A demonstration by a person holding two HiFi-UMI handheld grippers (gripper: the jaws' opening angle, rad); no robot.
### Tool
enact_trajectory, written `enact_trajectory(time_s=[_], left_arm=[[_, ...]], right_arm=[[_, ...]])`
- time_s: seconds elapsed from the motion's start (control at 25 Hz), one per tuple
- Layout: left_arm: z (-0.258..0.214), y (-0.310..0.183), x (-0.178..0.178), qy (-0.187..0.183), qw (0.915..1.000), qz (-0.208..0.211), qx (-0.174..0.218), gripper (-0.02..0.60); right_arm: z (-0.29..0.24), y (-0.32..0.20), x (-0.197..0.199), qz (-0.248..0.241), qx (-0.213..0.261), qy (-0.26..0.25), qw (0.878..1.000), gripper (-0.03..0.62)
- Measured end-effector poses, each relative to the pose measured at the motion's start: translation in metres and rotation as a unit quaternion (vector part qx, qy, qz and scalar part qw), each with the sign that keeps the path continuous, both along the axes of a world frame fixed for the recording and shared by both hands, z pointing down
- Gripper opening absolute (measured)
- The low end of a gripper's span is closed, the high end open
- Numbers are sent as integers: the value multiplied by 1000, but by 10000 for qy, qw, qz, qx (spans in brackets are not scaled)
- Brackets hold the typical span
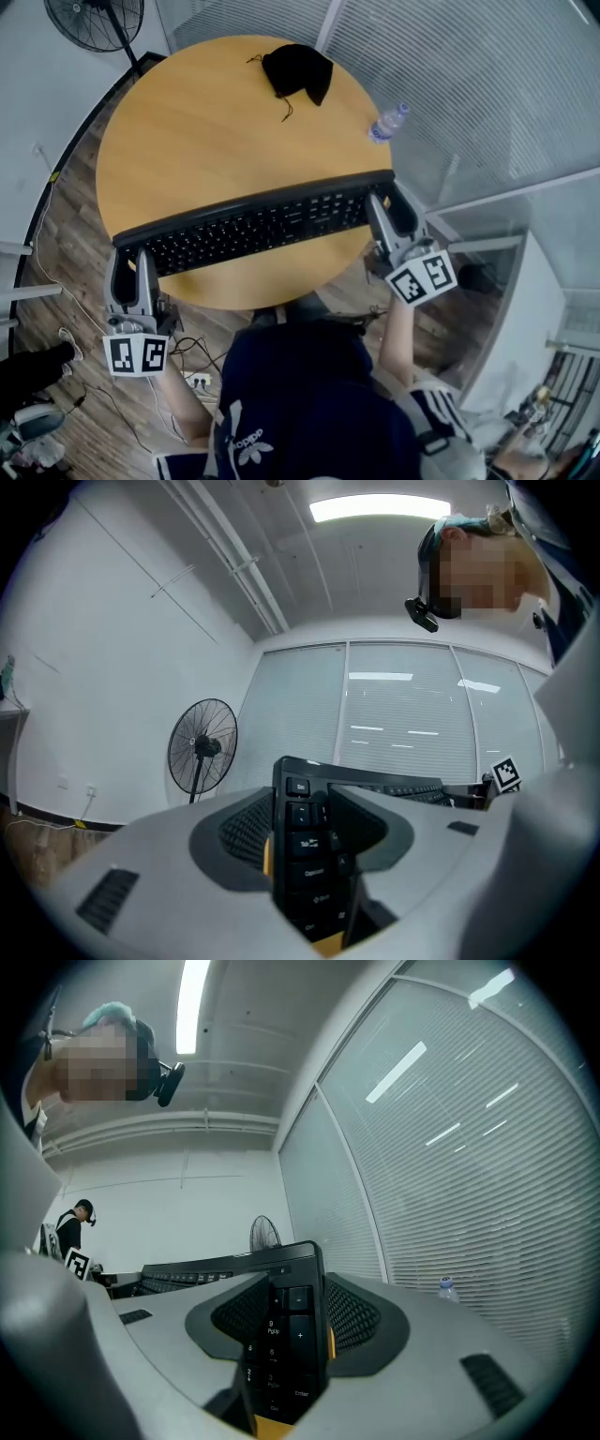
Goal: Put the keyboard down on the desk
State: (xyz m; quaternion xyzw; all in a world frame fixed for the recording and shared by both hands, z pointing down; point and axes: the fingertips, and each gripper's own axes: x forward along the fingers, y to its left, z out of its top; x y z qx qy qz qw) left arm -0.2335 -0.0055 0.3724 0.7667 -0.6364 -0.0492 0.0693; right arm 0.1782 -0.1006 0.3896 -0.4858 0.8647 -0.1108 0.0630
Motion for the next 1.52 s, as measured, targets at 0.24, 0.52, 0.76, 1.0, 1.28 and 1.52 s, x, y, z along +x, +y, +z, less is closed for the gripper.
enact_trajectory(time_s=[0.24, 0.52, 0.76, 1.0, 1.28, 1.52], left_arm=[[-6, -6, -3, 50, 9989, 116, -460, 186], [1, -2, 2, -15, 9983, -11, -582, 186], [2, 3, 5, -56, 9979, -58, -636, 186], [2, 4, 5, -92, 9978, -82, -645, 186], [18, 4, 4, -62, 9955, -170, -935, 186], [17, 4, 5, 28, 9928, -268, -1164, 186]], right_arm=[[-4, 3, 0, 136, -395, 56, 9991, 173], [8, -1, 1, -19, -491, 33, 9988, 173], [9, -3, 2, -114, -489, 71, 9987, 173], [8, -4, 2, -144, -432, 49, 9990, 173], [22, -10, -3, -276, -701, 252, 9968, 173], [18, -11, -3, -284, -978, 306, 9943, 173]])
